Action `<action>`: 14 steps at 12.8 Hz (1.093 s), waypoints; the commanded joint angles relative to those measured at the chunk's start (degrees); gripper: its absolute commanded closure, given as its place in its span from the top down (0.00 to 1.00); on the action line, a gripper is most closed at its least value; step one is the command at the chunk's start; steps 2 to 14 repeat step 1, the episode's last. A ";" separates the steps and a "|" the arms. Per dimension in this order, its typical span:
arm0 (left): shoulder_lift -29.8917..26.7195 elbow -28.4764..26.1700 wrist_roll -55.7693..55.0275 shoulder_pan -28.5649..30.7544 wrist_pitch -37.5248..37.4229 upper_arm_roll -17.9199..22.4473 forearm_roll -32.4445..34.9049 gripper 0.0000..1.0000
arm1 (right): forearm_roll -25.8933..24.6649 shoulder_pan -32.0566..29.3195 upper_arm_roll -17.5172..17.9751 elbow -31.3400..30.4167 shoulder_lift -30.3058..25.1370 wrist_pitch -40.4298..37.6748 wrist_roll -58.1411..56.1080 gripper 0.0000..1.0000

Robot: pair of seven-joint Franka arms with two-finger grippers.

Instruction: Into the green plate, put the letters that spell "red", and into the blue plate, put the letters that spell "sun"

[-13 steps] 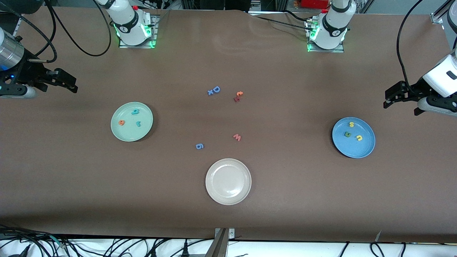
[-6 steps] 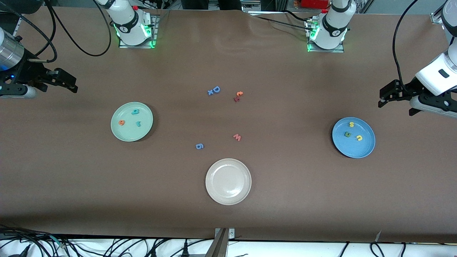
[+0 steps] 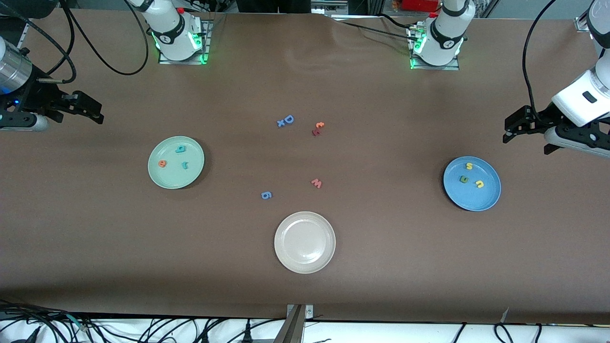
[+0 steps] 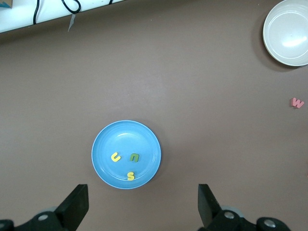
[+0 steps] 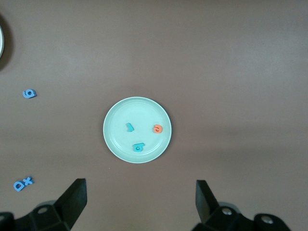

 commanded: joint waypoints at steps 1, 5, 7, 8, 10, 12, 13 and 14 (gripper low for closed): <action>-0.33 0.68 1.05 -0.21 -0.99 0.05 0.12 1.00 | -0.36 0.04 0.10 0.90 0.26 -0.21 -0.67 1.00; -0.33 0.68 1.05 -0.21 -0.99 0.05 0.12 1.00 | -0.36 0.04 0.10 0.90 0.26 -0.21 -0.67 1.00; -0.33 0.68 1.05 -0.21 -0.99 0.05 0.12 1.00 | -0.36 0.04 0.10 0.90 0.26 -0.21 -0.67 1.00; -0.33 0.68 1.05 -0.21 -0.99 0.05 0.12 1.00 | -0.36 0.04 0.10 0.90 0.26 -0.21 -0.67 1.00; -0.33 0.68 1.05 -0.21 -0.99 0.05 0.12 1.00 | -0.36 0.04 0.10 0.90 0.26 -0.21 -0.67 1.00; -0.33 0.68 1.05 -0.21 -0.99 0.05 0.12 1.00 | -0.36 0.04 0.10 0.90 0.26 -0.21 -0.67 1.00; -0.33 0.68 1.05 -0.21 -0.99 0.05 0.12 1.00 | -0.36 0.04 0.10 0.90 0.26 -0.21 -0.67 1.00; -0.33 0.68 1.05 -0.21 -0.99 0.05 0.12 1.00 | -0.36 0.04 0.10 0.90 0.26 -0.21 -0.67 1.00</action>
